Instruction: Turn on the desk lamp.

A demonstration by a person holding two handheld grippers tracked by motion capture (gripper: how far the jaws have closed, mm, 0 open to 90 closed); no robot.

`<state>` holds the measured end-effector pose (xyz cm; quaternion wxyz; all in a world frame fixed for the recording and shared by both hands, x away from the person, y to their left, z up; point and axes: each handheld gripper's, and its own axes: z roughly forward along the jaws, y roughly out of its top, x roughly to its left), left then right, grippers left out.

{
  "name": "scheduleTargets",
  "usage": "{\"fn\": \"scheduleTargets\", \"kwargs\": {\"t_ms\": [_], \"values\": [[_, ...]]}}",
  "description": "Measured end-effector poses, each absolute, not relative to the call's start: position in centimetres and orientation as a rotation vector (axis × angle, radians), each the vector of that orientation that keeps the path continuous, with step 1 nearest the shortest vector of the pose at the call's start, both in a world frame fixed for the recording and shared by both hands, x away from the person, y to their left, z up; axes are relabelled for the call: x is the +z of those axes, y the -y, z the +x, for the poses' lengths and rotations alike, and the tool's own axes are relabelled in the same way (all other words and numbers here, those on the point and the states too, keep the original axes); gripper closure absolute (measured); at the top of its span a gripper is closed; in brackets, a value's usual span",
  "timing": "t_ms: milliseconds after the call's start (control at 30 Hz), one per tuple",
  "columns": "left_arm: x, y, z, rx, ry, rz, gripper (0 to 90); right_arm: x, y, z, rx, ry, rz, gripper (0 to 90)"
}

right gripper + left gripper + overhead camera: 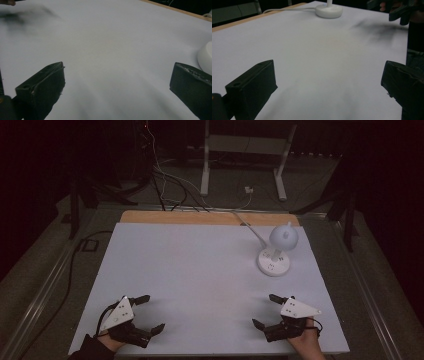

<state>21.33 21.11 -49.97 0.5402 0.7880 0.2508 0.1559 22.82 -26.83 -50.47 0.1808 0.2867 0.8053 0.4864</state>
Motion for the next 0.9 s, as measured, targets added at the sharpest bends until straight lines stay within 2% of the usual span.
{"fn": "scheduleTargets", "kwargs": {"t_ms": [900], "values": [[-49.9, -21.2, 21.3, 0.354, -0.602, 1.866, 0.4, -50.2, 25.7, 22.3, 1.337, -2.35, 0.773, 0.0]]}}
